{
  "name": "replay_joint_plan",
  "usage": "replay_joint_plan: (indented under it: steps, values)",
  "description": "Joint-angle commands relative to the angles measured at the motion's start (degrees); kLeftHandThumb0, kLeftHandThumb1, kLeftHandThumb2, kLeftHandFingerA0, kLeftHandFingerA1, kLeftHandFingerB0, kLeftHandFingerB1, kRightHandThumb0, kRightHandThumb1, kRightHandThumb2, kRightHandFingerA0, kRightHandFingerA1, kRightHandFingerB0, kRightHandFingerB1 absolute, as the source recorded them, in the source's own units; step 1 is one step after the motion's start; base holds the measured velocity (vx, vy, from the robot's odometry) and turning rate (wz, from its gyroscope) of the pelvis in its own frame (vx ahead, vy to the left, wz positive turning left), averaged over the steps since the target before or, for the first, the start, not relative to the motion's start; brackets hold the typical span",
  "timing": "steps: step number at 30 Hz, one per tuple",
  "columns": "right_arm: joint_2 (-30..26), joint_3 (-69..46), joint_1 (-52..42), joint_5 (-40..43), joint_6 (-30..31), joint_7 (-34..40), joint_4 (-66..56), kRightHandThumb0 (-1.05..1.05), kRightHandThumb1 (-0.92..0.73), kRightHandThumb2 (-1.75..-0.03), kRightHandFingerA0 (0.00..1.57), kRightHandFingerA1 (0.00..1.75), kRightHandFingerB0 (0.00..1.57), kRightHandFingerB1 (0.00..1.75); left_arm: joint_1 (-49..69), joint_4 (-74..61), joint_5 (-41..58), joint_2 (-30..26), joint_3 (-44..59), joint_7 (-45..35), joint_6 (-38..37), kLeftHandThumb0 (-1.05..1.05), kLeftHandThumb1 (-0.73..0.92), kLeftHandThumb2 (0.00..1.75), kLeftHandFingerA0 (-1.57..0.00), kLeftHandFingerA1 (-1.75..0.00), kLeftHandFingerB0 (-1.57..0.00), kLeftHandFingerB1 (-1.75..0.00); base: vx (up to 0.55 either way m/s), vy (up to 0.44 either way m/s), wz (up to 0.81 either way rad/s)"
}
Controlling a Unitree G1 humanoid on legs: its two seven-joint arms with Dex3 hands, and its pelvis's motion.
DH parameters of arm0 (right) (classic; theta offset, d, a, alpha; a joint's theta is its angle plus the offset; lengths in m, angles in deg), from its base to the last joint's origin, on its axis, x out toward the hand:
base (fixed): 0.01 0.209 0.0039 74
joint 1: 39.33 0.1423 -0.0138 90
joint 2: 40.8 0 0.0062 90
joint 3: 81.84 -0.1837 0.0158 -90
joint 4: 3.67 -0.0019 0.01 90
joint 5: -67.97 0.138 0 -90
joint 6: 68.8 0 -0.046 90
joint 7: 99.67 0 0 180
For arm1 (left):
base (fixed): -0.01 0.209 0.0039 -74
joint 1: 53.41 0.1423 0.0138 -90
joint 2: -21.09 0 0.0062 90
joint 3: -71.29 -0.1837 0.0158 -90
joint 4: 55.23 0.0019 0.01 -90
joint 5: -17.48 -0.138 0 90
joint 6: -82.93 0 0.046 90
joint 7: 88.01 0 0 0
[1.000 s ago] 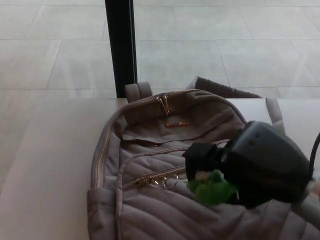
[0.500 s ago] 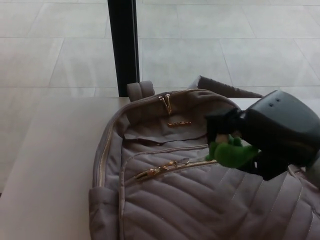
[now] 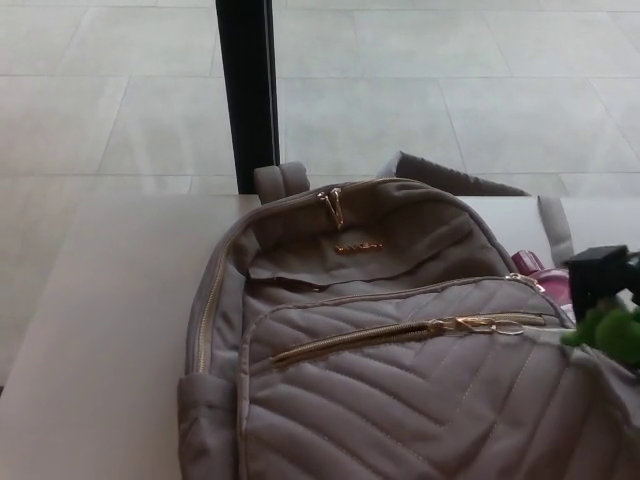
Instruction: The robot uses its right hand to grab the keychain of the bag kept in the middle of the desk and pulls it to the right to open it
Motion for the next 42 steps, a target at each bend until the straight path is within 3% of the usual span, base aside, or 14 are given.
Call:
replay_joint_plan:
  steps: [1,6,7,18,21,23,24,27,34,36,37,38,41,42]
  values:
    - [-5.11,-3.37,-0.96,-1.67,-2.35,3.25,3.76,-0.22,-0.45,-1.01,0.9,1.75,0.7,1.57,0.53,0.3,-0.63,-0.84,-0.28,0.39,-1.63,-0.79,0.92,0.76,-0.84,-0.92,-0.75,-0.61,0.0,0.0,0.0]
    - [-9.5,-6.05,-0.52,-2.7,-4.72,9.23,12.92,-0.18,-0.46,-1.0,0.88,1.75,0.7,1.51,0.85,0.26,-0.67,-0.75,-0.22,0.66,-0.89,-0.71,0.81,1.25,-0.86,-0.93,-0.74,-0.71,0.0,0.0,0.0]
    - [-10.04,-6.32,-0.78,-3.43,-5.65,11.25,14.19,-0.16,-0.44,-0.98,0.89,1.75,0.71,1.52,0.75,0.25,-0.58,-0.75,-0.22,0.53,-0.29,-0.8,0.92,0.76,-0.87,-0.92,-0.78,-0.6,0.0,0.0,0.0]
    - [-11.47,-7.24,-3.12,-4.31,-4.66,15.09,17.3,-0.2,-0.48,-0.86,0.86,1.75,0.72,1.44,0.93,0.69,-0.04,-0.59,-0.19,-0.41,-0.7,-0.77,0.92,0.74,-0.82,-0.9,-0.73,-0.6,0.0,0.0,0.0]
    - [-10.99,-7.11,-3.99,-3.39,-3.91,13.57,15.5,-0.25,-0.66,-0.64,0.92,1.67,0.74,0.58,0.89,0.9,0.49,-0.31,0.41,-0.67,-0.78,-0.77,0.92,0.73,-0.84,-0.91,-0.71,-0.59,0.0,0.0,0.0]
    - [-11.09,-6.94,-3.97,-3.46,-3.7,13.47,15.23,-0.25,-0.66,-0.64,0.92,1.67,0.74,0.58,0.99,0.96,0.44,-0.19,0.55,-0.65,-0.85,-0.77,0.92,0.73,-0.84,-0.91,-0.71,-0.59,0.0,0.0,0.0]
    - [-13.2,-5.79,-5.06,-2.08,-1.06,4.7,11.62,-0.66,-0.44,-0.81,0.25,0.54,0.03,0.23,0.69,1.55,0.57,-0.07,0.79,-0.7,-0.27,-0.8,0.92,0.7,-0.84,-0.89,-0.7,-0.55,0.0,0.0,0.0]
    - [-14.31,-5.13,-6.24,-1.96,1.46,-0.06,8.87,-0.92,-0.54,-0.9,0.0,0.05,0.0,0.0,1.05,1.24,0.35,-0.17,0.65,-1.06,-0.72,-0.78,0.92,0.73,-0.82,-0.91,-0.71,-0.6,0.0,0.0,0.0]
    - [-14.52,-7.17,-8.81,1.52,2.46,-2.32,8.75,-0.96,-0.54,-0.95,0.0,0.12,0.0,0.0,1.31,1.1,0.41,-0.19,0.82,-1.38,-1.04,-0.81,0.92,0.72,-0.82,-0.9,-0.7,-0.6,0.0,0.0,0.0]
    - [-14.41,-9.81,-10.94,2.4,5.15,-2.78,9.32,-0.93,-0.52,-0.94,0.0,0.14,0.0,0.0,1.09,1.06,-0.31,-0.25,0.26,-0.28,-0.57,-0.7,0.8,1.22,-0.81,-0.88,-0.65,-0.69,0.0,0.0,0.0]
    - [-14.3,-10.95,-11.6,3.27,7.07,-3.99,9.37,-0.96,-0.55,-0.94,0.0,0.1,0.0,0.0,0.97,1.23,-0.23,-0.25,0.31,-0.47,-0.47,-0.77,0.92,0.75,-0.84,-0.91,-0.7,-0.6,0.0,0.0,0.0]
    - [-14.15,-12.54,-12.56,4.05,8.4,-4.5,9.59,-0.93,-0.52,-0.93,0.0,0.12,0.0,0.0,0.96,1.28,0.23,-0.18,0.67,-0.97,-0.41,-0.69,0.8,1.22,-0.81,-0.89,-0.67,-0.71,0.0,0.0,0.0]
    - [-13.56,-17.8,-15.75,4.83,7.06,0.14,15.26,-1.0,-0.52,-0.71,0.0,0.02,0.0,0.0,1.17,1.49,-0.19,-0.25,0.41,-0.73,-1.37,-0.77,0.92,0.75,-0.82,-0.87,-0.6,-0.52,0.0,0.0,0.0]
    - [-13.32,-19.63,-16.69,5.36,8.14,0.36,17.15,-0.99,-0.55,-0.97,0.0,0.12,0.0,0.0,0.91,1.58,0.13,-0.19,0.65,-1.05,-0.68,-0.66,0.78,1.2,-0.81,-0.88,-0.6,-0.68,0.0,0.0,0.0]
